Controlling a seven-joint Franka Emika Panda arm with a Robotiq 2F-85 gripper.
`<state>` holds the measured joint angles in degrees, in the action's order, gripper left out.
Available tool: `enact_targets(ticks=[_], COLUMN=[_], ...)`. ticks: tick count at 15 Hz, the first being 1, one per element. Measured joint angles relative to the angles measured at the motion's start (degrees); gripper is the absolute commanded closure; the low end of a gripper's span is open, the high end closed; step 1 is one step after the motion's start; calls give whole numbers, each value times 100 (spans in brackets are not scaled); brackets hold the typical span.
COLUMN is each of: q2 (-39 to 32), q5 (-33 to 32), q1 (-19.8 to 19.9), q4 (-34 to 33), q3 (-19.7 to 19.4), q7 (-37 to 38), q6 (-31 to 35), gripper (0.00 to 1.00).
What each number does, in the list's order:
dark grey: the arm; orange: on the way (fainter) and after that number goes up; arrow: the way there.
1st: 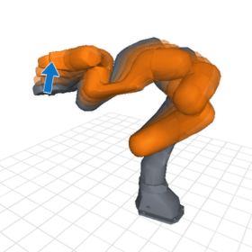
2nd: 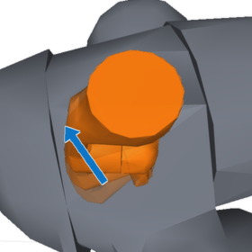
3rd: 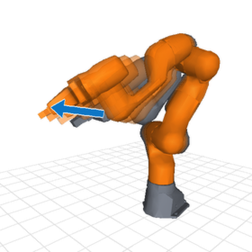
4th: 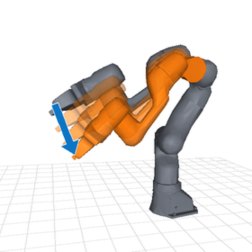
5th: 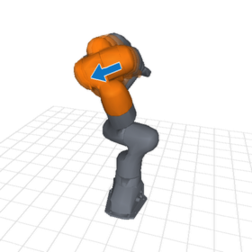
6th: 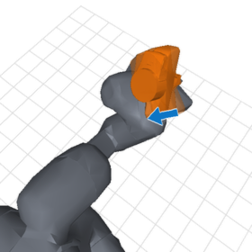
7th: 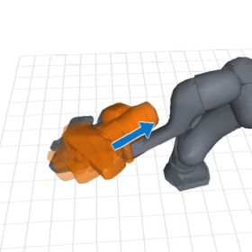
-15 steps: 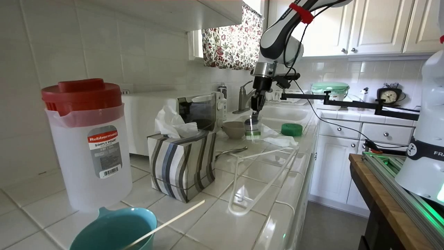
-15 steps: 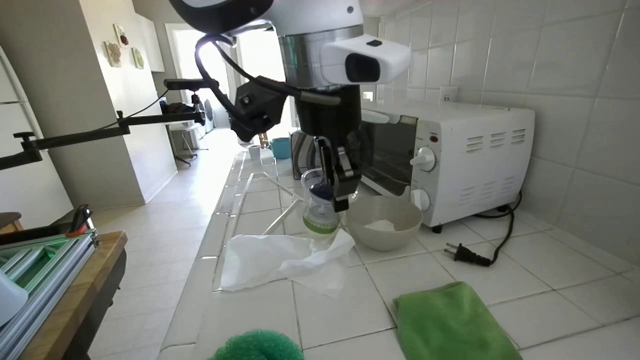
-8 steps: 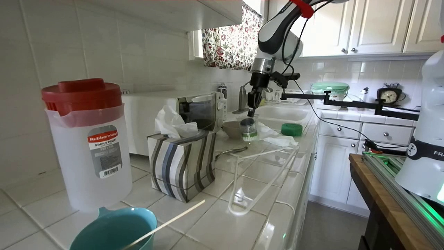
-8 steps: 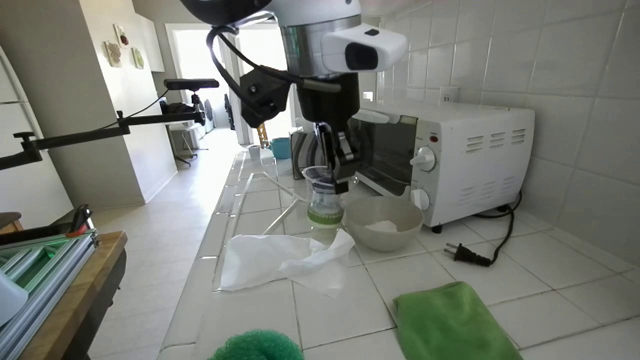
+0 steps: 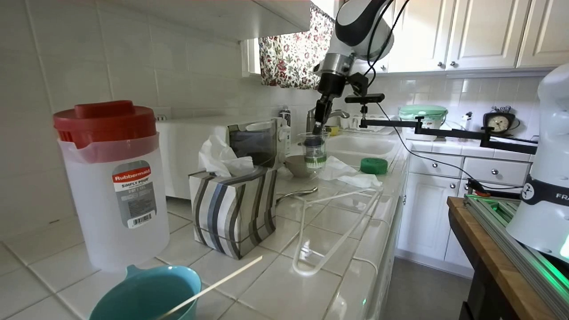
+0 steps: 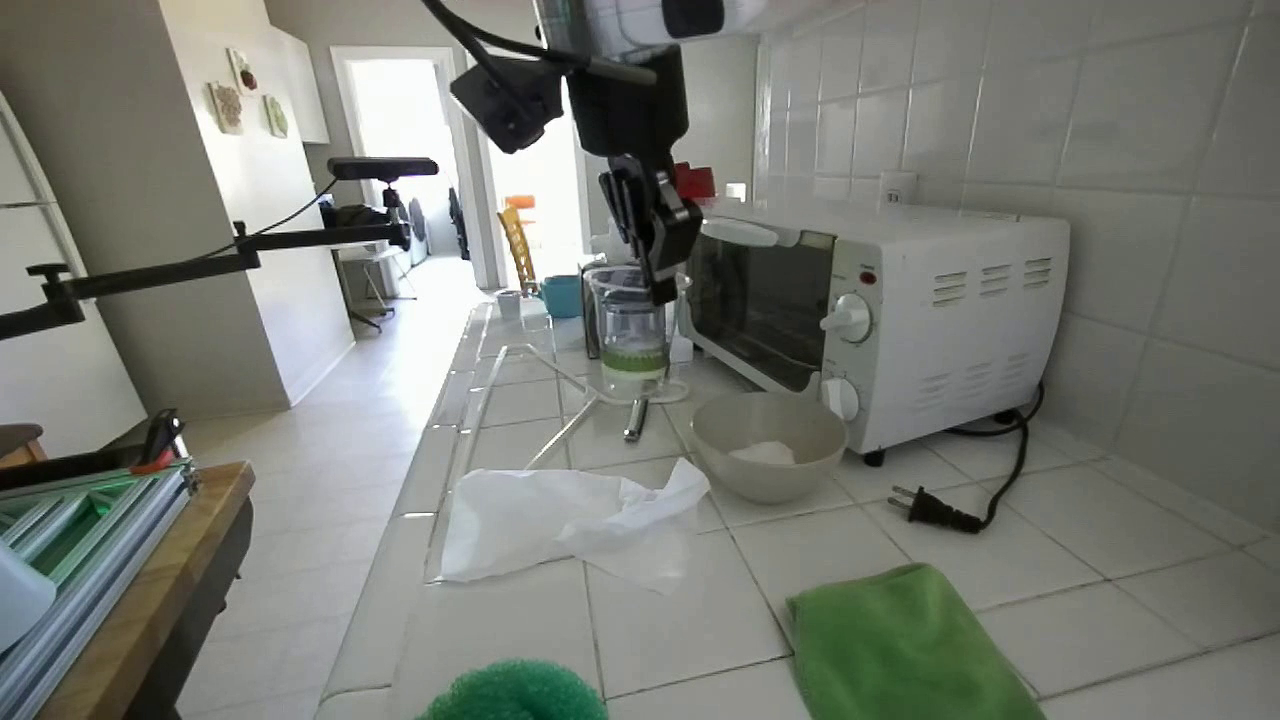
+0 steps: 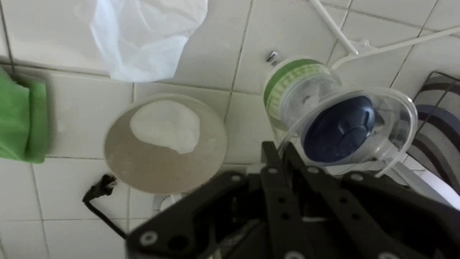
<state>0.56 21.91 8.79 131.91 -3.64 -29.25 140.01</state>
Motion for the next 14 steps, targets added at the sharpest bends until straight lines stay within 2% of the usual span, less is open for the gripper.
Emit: enact_targets(ticks=[2,5,10,14], q2=[232,668,1214,1476], q5=[-709,-2123,-4527,-6416], q1=[-140,-268,-154,-102], q4=[225,654,1048,1159], q3=[23,263,799,916], q7=[226,955,2372,3364], q6=[0,69,66,-128], gripper=[98,98,98,98])
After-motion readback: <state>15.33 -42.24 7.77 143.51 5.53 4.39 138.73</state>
